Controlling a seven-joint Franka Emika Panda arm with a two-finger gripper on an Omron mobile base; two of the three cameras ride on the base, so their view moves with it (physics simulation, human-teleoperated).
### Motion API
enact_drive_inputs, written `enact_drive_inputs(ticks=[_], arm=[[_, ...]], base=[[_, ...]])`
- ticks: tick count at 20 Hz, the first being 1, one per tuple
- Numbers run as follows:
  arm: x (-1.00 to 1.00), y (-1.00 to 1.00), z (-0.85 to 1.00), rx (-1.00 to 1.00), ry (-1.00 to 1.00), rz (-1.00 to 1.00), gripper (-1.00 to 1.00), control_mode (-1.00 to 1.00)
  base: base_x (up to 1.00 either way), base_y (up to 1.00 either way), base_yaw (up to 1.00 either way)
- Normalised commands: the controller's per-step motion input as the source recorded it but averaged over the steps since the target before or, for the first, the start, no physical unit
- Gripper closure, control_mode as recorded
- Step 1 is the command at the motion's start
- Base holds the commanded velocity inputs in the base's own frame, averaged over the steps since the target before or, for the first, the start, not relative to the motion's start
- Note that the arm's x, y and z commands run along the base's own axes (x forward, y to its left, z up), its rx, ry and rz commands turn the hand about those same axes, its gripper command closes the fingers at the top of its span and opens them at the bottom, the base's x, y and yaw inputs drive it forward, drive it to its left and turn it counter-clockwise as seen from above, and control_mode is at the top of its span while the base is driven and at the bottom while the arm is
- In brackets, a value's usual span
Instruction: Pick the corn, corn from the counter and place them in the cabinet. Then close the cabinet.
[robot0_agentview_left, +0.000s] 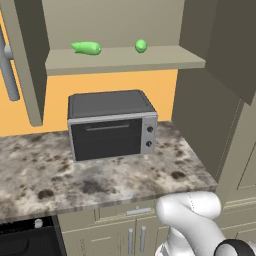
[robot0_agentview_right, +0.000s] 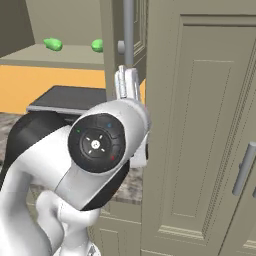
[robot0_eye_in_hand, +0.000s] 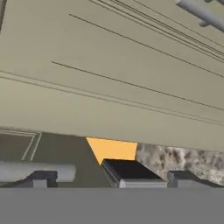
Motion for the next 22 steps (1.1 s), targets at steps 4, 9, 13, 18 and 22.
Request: enact_drive_inputs(ticks=[4,9,13,18,22], arm=[[0.97,-0.22,-0.12,0.34,-0.21,-0.02,-1.00,-1.00],[0.95,0.00,0.00,0.31,-0.17,0.00,-1.00,-1.00],[0.23,0.43,0.11,0.18,-0.24,0.05,-1.00,-1.00],[0.00,0.92,0.18,0.05,-0.25,0.07,-1.00,-1.00],[0.20,1.00,0.24,0.02,-0.13,0.07,-1.00,-1.00]], base=[[0.00,0.00,0.00],[0.00,0.00,0.00],[0.00,0.00,0.00],[0.00,0.00,0.00],[0.00,0.00,0.00]])
